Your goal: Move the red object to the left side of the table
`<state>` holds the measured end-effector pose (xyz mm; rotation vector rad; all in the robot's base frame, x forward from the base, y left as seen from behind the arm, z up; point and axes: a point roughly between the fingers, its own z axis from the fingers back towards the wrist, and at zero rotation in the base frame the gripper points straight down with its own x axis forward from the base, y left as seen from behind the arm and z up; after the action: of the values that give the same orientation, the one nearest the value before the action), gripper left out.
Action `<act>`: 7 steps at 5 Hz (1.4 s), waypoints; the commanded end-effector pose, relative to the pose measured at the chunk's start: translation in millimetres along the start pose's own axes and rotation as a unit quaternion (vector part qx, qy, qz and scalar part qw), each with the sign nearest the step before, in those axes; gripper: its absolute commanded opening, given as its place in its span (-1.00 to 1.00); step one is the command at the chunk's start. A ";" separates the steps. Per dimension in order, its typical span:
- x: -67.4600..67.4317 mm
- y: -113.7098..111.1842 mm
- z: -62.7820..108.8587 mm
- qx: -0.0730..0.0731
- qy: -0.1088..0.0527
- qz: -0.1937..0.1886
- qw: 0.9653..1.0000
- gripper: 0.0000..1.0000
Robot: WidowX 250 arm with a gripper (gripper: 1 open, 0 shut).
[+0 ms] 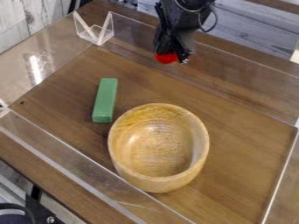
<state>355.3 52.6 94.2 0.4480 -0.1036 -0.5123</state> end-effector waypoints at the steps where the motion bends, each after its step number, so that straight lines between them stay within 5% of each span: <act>1: 1.2 12.3 4.6 0.009 -0.015 0.040 0.999 -1.00; 6: -0.6 4.7 -26.5 -0.038 -0.024 0.125 0.991 -1.00; 7: -10.5 17.1 -9.8 -0.037 -0.039 0.144 0.988 -1.00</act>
<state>351.2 74.0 70.5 0.3179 -0.1551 -0.2495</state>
